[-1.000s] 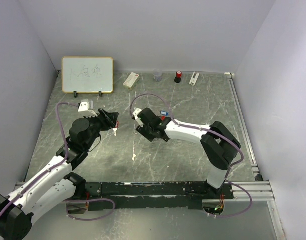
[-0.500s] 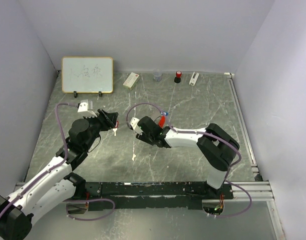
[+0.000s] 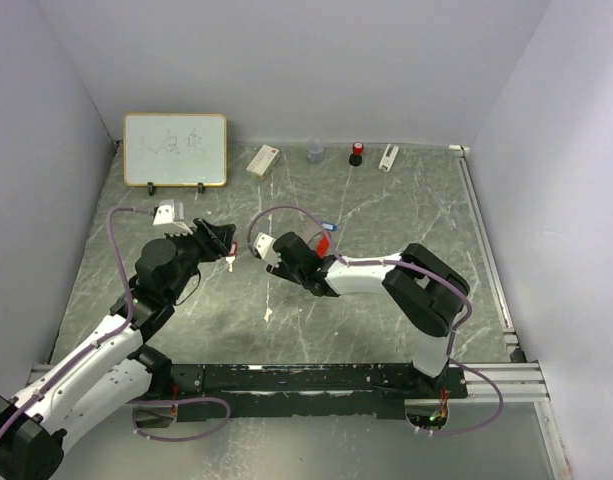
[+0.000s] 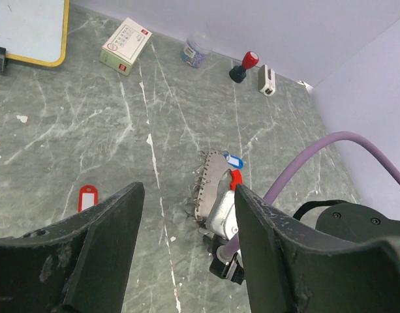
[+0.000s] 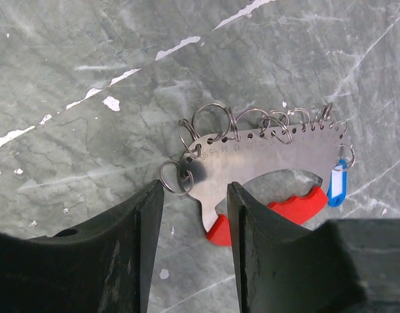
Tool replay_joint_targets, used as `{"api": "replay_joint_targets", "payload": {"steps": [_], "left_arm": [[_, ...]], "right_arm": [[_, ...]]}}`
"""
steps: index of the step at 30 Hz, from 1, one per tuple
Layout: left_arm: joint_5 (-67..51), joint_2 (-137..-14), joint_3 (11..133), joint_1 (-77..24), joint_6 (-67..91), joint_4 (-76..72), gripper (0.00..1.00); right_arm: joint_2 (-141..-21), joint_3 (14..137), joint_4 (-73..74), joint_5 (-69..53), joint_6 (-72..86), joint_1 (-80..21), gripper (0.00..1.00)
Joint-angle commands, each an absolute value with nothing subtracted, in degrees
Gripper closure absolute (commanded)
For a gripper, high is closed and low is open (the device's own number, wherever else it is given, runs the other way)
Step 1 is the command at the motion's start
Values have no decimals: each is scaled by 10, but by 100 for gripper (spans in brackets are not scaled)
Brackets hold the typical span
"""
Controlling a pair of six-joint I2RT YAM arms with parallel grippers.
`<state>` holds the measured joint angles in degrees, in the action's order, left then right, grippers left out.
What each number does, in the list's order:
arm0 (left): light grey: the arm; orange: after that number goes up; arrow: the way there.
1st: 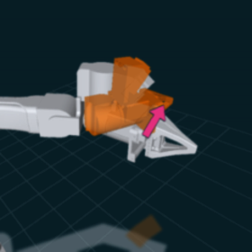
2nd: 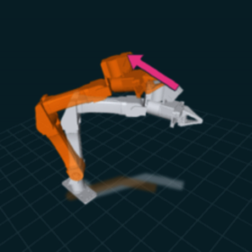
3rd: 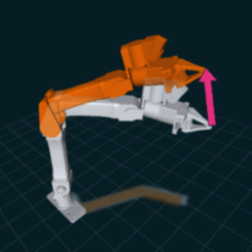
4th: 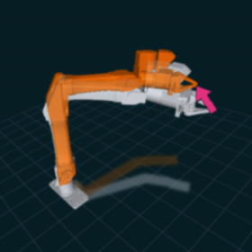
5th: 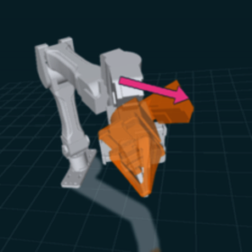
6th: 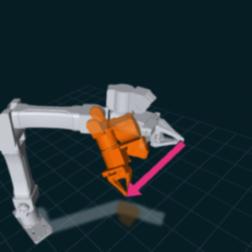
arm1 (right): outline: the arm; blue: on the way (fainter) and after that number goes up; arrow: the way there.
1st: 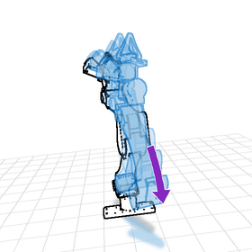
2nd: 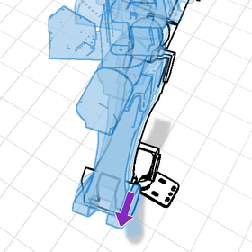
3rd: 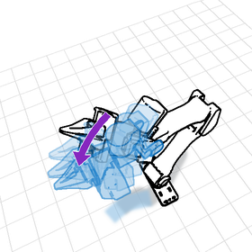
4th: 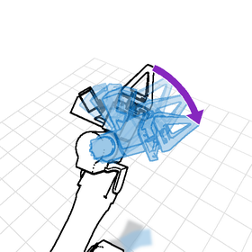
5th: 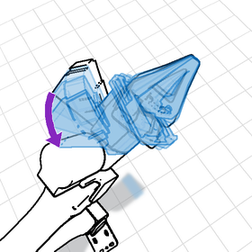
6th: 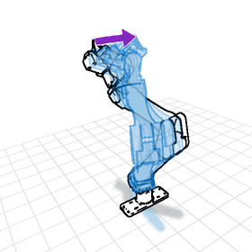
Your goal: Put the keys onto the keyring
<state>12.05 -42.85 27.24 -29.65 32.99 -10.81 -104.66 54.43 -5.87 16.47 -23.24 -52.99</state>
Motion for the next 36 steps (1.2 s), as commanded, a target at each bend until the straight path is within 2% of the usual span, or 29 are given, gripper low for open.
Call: {"api": "replay_joint_targets", "payload": {"steps": [1, 17, 31, 36], "left_arm": [[125, -419, 266, -289, 329, -107, 31], [123, -419, 265, -287, 330, -106, 31], [123, -423, 265, -287, 329, -108, 31], [123, -425, 265, -286, 329, -109, 31]], "right_arm": [[-1054, 553, -72, 164, -233, -531, 56], [-1037, 543, -82, 150, -241, -528, 62], [-1057, 560, -83, 135, -258, -527, 61], [-1062, 565, -88, 134, -264, -527, 66]]}}
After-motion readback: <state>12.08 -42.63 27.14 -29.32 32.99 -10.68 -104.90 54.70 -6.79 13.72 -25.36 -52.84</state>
